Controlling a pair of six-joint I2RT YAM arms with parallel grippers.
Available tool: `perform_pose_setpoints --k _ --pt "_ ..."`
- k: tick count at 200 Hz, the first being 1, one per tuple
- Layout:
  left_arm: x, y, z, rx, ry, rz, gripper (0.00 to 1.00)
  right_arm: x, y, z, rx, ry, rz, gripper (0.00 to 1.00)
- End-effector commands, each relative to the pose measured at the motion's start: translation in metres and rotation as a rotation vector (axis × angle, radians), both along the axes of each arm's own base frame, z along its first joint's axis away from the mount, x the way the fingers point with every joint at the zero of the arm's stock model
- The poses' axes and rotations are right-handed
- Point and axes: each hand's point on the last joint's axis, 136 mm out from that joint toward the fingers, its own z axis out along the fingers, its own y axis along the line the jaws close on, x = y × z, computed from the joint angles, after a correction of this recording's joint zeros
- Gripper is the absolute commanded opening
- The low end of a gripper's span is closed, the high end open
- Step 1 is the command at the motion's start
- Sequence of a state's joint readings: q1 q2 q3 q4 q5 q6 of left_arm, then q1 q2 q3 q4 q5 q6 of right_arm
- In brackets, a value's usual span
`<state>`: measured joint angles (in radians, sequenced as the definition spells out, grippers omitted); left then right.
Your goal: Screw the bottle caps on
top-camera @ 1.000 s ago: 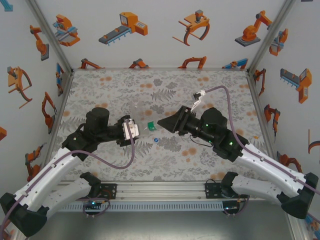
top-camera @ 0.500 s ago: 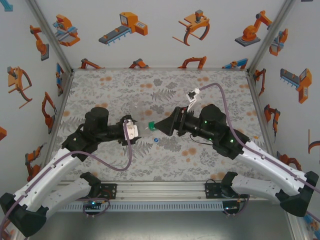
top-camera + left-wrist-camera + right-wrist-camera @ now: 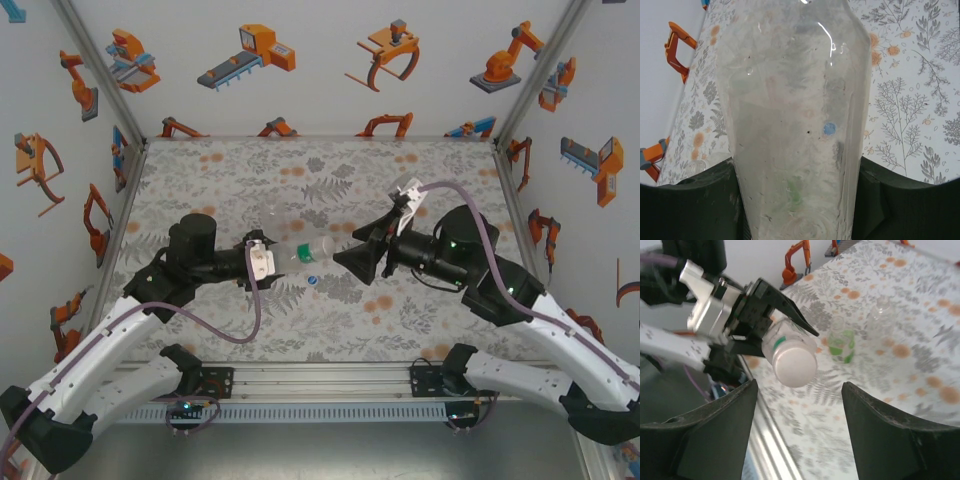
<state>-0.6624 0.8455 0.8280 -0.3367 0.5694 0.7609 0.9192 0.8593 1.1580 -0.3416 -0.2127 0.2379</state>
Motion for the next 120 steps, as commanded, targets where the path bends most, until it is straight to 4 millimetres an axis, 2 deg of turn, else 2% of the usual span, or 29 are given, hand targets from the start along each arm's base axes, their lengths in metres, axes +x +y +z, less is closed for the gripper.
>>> perform_pose_setpoints --k 1,36,66,120 --pt "-0.011 -0.003 0.012 -0.031 -0.013 -0.062 0.0 -0.026 -0.003 0.004 -0.137 -0.259 0.155 0.61" --pt "-0.019 -0.005 0.012 -0.035 0.003 -0.106 0.0 -0.042 0.001 -0.002 -0.233 -0.448 0.293 0.58" --pt "-0.028 -0.007 0.01 -0.033 0.03 -0.162 0.0 -0.057 0.004 0.001 -0.24 -0.563 0.399 0.58" --pt "-0.038 -0.011 0.009 -0.019 0.087 -0.228 0.0 -0.054 0.013 -0.001 -0.272 -0.62 0.432 0.65"
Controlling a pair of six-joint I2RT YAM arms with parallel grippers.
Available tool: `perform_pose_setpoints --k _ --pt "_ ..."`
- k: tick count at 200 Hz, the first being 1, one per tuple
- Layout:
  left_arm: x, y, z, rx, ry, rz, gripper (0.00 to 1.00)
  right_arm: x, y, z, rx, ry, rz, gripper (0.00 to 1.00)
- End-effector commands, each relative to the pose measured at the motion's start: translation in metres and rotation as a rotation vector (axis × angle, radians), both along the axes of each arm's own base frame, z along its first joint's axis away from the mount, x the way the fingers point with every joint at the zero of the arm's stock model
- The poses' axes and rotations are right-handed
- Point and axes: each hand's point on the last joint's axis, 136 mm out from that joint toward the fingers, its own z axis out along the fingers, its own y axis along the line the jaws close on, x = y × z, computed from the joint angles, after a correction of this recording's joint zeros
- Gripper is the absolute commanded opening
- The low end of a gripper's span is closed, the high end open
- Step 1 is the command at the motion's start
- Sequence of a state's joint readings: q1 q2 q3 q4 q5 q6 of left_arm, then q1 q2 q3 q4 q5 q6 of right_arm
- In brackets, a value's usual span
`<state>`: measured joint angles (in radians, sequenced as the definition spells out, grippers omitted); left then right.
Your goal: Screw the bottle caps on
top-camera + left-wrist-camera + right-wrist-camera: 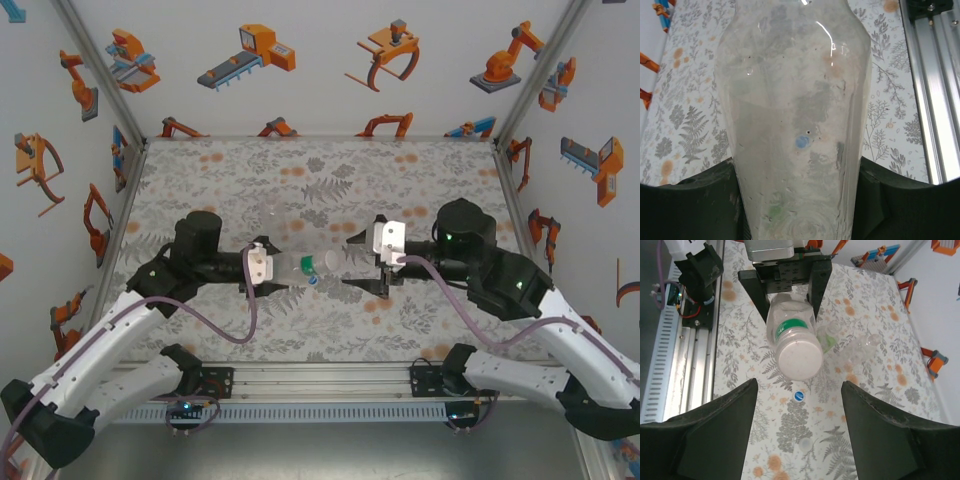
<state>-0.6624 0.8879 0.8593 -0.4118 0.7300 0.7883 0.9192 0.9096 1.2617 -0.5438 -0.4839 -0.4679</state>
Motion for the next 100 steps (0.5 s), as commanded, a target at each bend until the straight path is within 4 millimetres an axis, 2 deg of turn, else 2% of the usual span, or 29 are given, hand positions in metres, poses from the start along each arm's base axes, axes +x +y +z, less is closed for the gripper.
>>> perform_pose_setpoints --k 1,33,65,100 --pt "-0.013 -0.002 0.013 -0.022 0.0 -0.073 0.0 -0.007 0.002 0.01 0.012 -0.073 0.06 0.65" --pt "-0.014 -0.001 0.013 -0.019 -0.003 -0.076 0.0 -0.015 0.01 0.009 0.009 -0.042 0.131 0.64" --pt "-0.015 -0.001 0.013 -0.019 0.005 -0.083 0.0 -0.013 0.017 0.011 0.013 -0.021 0.146 0.59" --pt "-0.016 -0.001 0.013 -0.02 0.004 -0.086 0.0 -0.012 0.022 0.01 0.02 -0.011 0.149 0.57"
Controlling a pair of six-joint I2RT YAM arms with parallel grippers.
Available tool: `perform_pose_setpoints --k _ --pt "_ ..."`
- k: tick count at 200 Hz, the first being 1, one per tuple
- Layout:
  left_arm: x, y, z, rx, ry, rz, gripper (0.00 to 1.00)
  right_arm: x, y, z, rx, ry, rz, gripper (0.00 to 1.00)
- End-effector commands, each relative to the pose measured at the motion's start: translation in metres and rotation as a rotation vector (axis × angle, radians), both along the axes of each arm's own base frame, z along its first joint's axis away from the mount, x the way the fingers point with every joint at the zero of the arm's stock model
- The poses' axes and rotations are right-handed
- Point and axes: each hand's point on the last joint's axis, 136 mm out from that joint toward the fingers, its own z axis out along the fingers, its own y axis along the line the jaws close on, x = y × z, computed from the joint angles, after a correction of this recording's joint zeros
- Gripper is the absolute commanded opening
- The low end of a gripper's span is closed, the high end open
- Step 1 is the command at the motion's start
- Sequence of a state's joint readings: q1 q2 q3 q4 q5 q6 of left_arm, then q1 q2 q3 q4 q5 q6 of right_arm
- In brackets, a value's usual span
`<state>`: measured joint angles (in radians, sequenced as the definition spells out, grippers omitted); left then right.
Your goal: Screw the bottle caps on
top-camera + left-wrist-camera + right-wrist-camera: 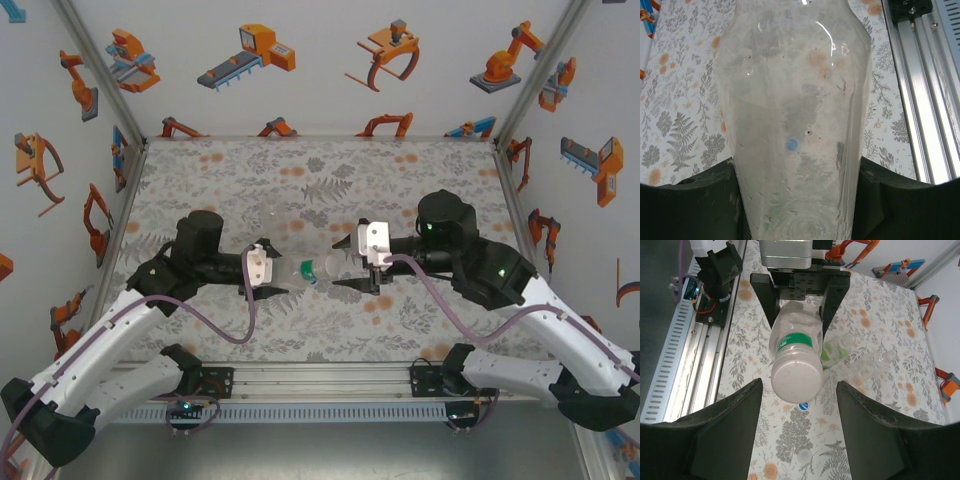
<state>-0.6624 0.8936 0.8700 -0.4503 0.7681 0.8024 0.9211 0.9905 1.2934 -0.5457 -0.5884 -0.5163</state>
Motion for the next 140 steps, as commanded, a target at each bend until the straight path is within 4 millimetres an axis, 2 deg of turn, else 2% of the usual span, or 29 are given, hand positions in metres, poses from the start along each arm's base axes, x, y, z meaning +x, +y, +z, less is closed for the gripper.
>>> perform_pose_setpoints --k 1,91,140 --pt "-0.0081 -0.0011 0.0145 -0.027 -0.021 -0.048 0.0 -0.0059 0.003 0.0156 0.046 -0.016 0.034 0.57" --pt "-0.0091 -0.0008 0.0158 -0.03 -0.028 -0.05 0.0 -0.0038 0.0075 0.01 0.032 -0.004 0.031 0.57" --pt "-0.0094 -0.0004 0.017 -0.033 -0.033 -0.049 0.0 -0.0049 0.0082 0.0099 0.033 -0.002 0.038 0.52"
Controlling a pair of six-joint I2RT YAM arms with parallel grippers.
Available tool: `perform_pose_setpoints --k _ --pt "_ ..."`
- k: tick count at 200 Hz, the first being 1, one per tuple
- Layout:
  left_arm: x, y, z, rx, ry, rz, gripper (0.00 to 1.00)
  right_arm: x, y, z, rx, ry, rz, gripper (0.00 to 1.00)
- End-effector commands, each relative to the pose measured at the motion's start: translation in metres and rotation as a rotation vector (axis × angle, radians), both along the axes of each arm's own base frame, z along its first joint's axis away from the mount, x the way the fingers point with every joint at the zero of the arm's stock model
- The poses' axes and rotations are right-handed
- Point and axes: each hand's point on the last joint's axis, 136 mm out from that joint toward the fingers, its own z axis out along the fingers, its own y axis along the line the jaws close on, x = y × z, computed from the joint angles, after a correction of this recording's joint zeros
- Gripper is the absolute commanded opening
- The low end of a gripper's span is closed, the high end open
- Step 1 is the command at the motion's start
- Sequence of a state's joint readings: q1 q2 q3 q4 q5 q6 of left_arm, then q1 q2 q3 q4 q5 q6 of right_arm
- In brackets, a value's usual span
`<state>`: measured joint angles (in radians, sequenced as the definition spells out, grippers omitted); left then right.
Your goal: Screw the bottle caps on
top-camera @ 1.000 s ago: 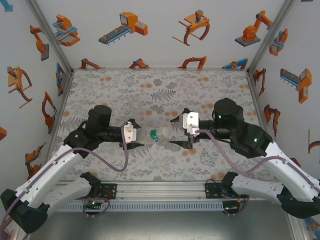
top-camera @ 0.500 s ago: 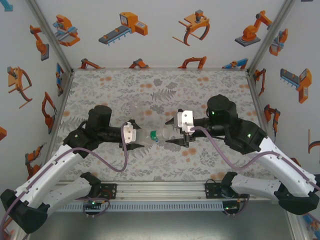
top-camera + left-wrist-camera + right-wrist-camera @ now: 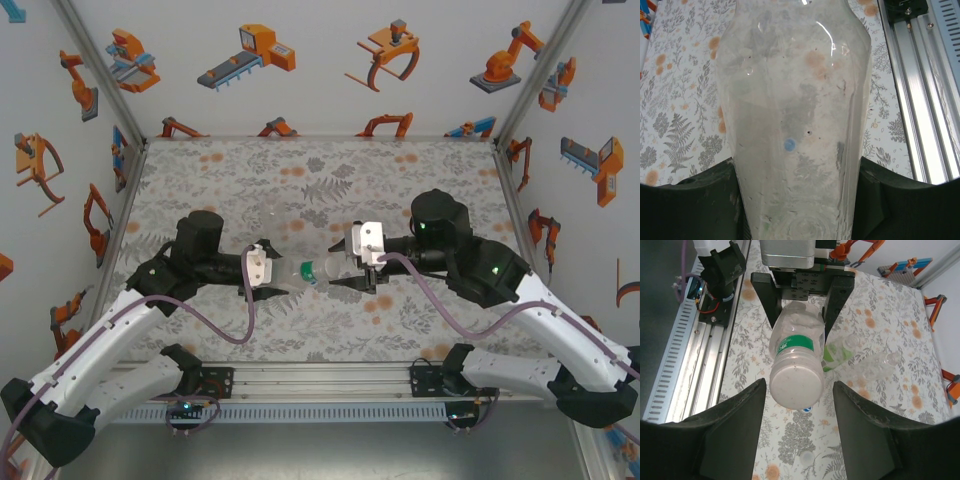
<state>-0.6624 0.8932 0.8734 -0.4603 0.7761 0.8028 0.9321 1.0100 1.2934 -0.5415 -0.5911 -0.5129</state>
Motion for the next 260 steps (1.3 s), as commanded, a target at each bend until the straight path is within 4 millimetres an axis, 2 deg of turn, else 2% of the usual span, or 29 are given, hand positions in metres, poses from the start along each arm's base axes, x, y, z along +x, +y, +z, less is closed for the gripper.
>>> perform_pose_setpoints --k 1,26,70,119,170,185,244,260 --pt "-0.008 -0.001 0.017 -0.034 -0.04 -0.043 0.0 -0.005 0.002 0.014 0.044 -0.014 0.025 0.52" --pt "-0.008 0.0 0.017 -0.034 -0.04 -0.043 0.0 -0.006 0.003 0.014 0.044 -0.013 0.031 0.51" --pt "-0.006 0.0 0.017 -0.032 -0.049 -0.033 0.0 -0.007 0.003 0.014 0.046 -0.007 0.031 0.41" --pt "-0.002 0.001 0.018 -0.033 -0.069 -0.006 0.0 0.011 0.007 0.01 0.078 0.095 -0.085 0.29" --pt "0.016 0.005 0.018 -0.026 -0.117 0.098 0.0 0.026 0.011 0.012 0.193 0.359 -0.209 0.16" --pt "0.023 0.007 0.018 -0.028 -0.135 0.136 0.0 0.037 0.011 0.007 0.229 0.459 -0.281 0.11" --pt "0.039 0.01 0.015 -0.014 -0.156 0.226 0.0 0.087 -0.008 -0.018 0.336 0.892 -0.695 0.07" --pt "0.04 0.009 0.014 -0.01 -0.152 0.226 0.0 0.092 -0.008 -0.021 0.354 1.019 -0.749 0.1"
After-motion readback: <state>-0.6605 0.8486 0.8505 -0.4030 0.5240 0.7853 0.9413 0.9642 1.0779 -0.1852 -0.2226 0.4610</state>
